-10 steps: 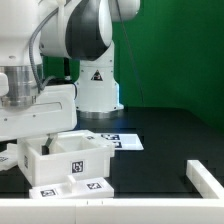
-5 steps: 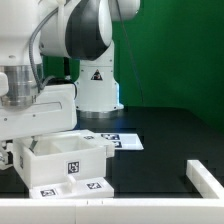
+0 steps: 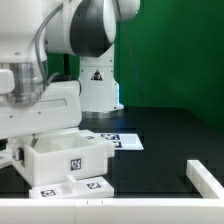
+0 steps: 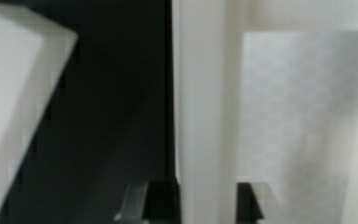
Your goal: Assemble cabinet
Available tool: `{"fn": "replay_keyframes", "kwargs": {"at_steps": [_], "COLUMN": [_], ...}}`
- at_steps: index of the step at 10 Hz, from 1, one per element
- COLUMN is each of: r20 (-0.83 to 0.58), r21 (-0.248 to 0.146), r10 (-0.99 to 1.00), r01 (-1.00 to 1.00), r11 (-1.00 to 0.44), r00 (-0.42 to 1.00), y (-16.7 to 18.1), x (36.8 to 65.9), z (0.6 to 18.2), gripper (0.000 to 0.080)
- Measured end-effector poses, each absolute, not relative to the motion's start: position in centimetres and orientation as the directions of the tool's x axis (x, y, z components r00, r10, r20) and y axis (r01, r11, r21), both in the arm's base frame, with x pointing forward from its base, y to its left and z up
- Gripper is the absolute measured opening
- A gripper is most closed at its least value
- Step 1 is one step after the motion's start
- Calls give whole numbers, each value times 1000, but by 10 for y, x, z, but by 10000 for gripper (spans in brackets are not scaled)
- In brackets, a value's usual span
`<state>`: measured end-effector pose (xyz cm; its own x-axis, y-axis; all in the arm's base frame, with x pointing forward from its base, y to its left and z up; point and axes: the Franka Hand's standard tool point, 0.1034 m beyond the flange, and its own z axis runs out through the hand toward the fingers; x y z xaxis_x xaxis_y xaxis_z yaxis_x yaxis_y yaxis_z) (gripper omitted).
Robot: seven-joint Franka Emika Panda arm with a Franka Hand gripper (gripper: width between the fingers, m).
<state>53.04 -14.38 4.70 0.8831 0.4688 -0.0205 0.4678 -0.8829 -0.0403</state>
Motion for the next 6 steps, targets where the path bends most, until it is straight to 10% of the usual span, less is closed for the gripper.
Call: {"fn": "replay_keyframes", "kwargs": {"at_steps": [3, 6], "r20": [1, -2], "r21": [-40, -44], "r10": [581, 616], "r01": [580, 615], "r11": [-813, -787], "r00": [814, 788], "y": [-118, -117], "x": [543, 542], "z": [83, 79], "gripper": [88, 88]}}
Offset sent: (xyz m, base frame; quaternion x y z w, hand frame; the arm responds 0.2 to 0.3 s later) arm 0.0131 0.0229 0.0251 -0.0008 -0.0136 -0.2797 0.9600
